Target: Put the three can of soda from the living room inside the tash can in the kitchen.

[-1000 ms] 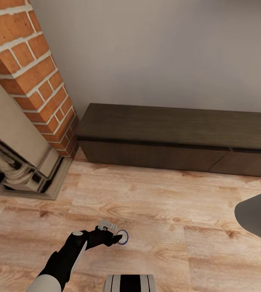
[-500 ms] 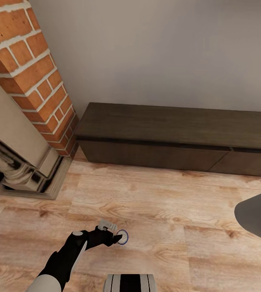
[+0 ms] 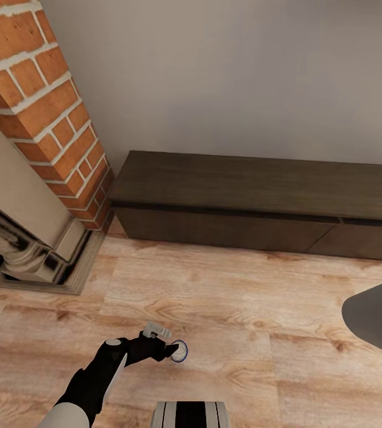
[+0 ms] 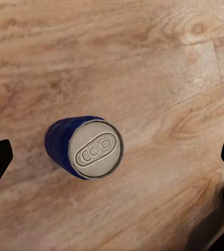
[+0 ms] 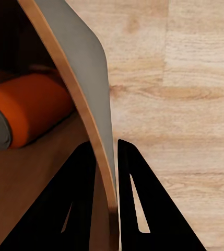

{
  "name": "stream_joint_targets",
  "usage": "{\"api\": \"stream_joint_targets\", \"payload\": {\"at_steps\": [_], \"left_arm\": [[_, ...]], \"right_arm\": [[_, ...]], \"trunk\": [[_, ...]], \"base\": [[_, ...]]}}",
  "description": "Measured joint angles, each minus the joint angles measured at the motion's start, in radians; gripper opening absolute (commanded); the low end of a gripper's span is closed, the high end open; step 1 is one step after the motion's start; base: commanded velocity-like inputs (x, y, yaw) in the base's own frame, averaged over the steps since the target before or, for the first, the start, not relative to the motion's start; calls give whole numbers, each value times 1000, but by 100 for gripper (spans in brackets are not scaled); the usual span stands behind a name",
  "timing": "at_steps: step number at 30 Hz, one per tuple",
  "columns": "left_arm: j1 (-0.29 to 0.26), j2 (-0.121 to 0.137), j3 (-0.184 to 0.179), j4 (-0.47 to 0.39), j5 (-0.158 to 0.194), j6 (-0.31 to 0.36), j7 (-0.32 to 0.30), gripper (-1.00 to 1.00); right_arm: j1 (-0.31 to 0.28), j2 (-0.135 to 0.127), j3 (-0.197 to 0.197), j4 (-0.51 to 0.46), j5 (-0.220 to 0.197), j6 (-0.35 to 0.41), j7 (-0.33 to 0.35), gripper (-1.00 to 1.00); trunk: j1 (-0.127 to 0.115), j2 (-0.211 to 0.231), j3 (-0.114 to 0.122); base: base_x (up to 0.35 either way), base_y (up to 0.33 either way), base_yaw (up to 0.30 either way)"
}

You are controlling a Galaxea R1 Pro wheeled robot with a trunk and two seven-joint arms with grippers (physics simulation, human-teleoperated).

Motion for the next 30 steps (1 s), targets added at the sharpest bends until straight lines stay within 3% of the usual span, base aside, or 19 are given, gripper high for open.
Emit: {"api": "stream_joint_targets", "payload": {"at_steps": [13,30], "left_arm": [[0,-1,0,1,0,3,2,100],[-1,-2,0,6,0,1,2,100]], "right_arm": [[3,1,0,-5,0,-2,0,-100],[4,-7,-1,-77,-1,0,3,-100]], "trunk": [[0,0,0],[65,-119,-65]], "base": [[2,0,0],[0,0,0]]}}
